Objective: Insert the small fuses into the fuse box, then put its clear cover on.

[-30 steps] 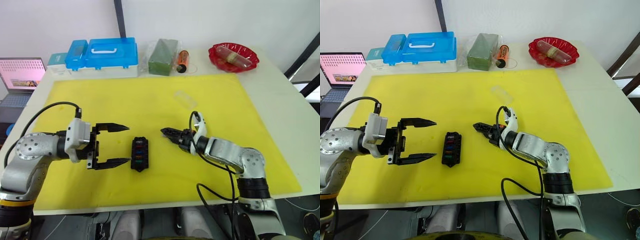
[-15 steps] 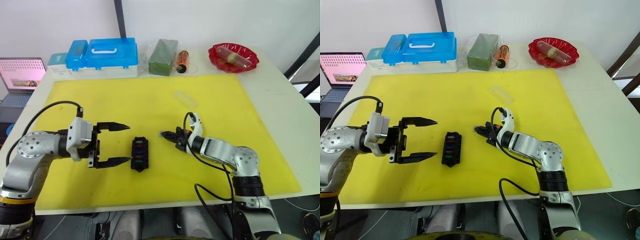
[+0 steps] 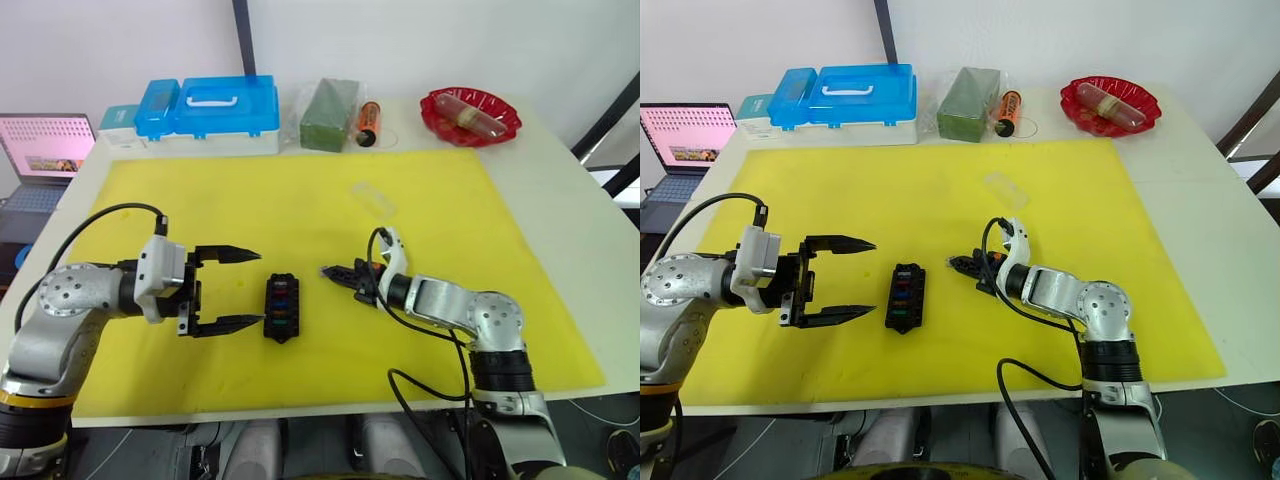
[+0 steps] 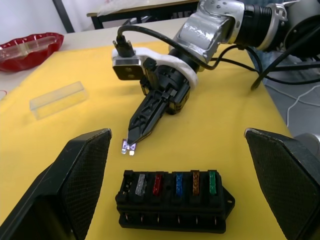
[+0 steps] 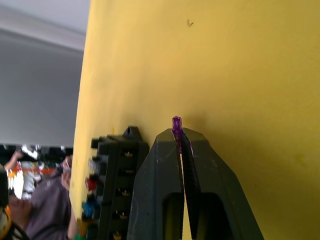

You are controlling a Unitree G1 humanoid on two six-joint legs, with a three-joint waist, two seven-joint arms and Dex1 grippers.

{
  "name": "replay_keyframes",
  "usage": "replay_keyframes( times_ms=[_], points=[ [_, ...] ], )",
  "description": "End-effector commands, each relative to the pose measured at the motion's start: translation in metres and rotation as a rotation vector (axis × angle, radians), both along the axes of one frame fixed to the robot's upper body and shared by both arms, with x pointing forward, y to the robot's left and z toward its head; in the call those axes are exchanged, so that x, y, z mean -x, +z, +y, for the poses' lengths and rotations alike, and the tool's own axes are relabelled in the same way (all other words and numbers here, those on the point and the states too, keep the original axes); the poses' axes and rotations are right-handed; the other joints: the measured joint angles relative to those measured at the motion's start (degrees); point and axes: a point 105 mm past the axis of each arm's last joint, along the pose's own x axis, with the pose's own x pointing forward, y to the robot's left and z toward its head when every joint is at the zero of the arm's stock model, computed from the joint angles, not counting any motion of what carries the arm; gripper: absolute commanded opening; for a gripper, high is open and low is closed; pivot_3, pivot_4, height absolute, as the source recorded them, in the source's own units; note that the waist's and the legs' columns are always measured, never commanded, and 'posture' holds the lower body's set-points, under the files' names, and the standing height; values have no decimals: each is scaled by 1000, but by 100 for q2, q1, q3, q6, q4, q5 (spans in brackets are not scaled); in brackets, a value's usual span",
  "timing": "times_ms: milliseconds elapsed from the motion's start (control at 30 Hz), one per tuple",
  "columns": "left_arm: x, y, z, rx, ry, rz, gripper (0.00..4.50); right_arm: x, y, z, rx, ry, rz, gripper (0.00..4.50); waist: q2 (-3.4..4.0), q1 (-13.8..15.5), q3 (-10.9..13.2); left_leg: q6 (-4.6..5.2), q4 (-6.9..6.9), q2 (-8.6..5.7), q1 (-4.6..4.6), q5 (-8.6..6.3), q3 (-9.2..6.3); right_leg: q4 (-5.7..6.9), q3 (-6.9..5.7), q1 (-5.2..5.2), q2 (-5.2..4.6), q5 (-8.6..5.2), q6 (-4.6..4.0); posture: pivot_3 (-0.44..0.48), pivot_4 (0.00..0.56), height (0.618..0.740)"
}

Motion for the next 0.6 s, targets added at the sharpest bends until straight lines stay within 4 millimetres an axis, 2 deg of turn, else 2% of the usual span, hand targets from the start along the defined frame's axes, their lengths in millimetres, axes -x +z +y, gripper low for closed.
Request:
replay_keyframes(
  times_ms=[33, 367, 600],
  points=[
    [1, 5, -2, 0, -15, -35, 4500, 0, 6, -10, 21, 0, -26, 33, 0, 3, 0, 0, 0, 0, -1, 0, 0, -1, 0, 0, 0, 0, 0, 0, 150, 740],
    [4, 5, -2, -4, -16, -31, 4500, 8, 17, -25, -14, -21, -40, 33, 0, 12, 0, 0, -1, -1, -5, 0, 0, -5, -1, 0, -3, 0, 1, 0, 150, 740],
    [7, 3, -1, -2, -12, -23, 4500, 38, 33, -39, -68, -134, -16, 33, 0, -20, 2, 0, -5, 0, -11, 0, -1, -9, 0, -4, -5, -2, 3, 0, 150, 740]
  ],
)
